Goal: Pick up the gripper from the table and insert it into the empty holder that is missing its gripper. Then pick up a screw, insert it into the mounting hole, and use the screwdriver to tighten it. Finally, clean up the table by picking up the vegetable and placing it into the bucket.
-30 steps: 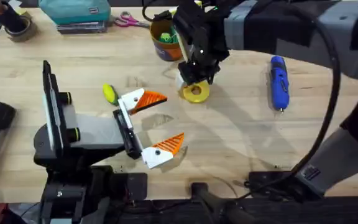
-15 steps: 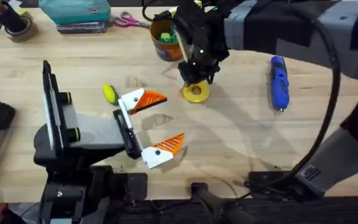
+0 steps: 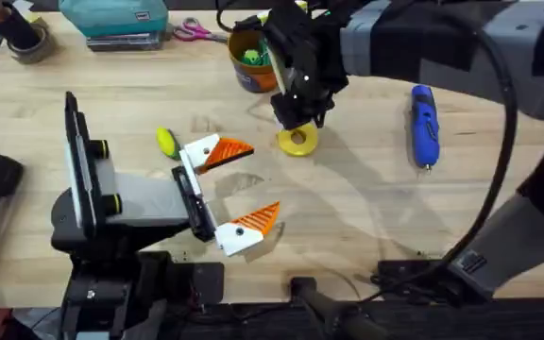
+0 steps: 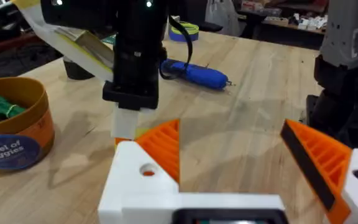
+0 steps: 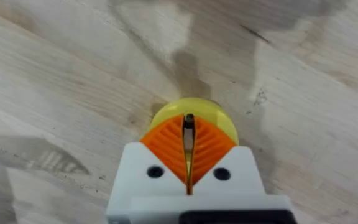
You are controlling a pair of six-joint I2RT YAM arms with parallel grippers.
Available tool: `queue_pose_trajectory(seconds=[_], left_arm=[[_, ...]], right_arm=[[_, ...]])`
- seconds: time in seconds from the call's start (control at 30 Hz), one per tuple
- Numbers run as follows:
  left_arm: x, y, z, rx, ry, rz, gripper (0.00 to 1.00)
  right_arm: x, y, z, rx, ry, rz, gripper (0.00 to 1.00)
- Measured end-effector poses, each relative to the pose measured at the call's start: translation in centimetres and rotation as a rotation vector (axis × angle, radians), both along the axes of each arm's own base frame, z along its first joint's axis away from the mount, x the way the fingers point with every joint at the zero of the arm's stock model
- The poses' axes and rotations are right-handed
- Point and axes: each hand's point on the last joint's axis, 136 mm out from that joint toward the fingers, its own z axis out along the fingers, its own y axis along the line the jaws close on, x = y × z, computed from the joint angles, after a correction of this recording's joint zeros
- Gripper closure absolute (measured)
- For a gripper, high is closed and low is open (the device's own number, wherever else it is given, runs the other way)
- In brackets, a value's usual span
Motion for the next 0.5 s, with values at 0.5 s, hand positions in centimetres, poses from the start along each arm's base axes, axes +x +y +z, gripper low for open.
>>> queue_pose_trajectory(seconds=[0.5], left_arm=[[0.0,0.0,-0.01,0.0,0.0,0.0,0.015]], right_arm=[[0.25,0.2,0.5,0.005,-0.007,0.0,0.995]])
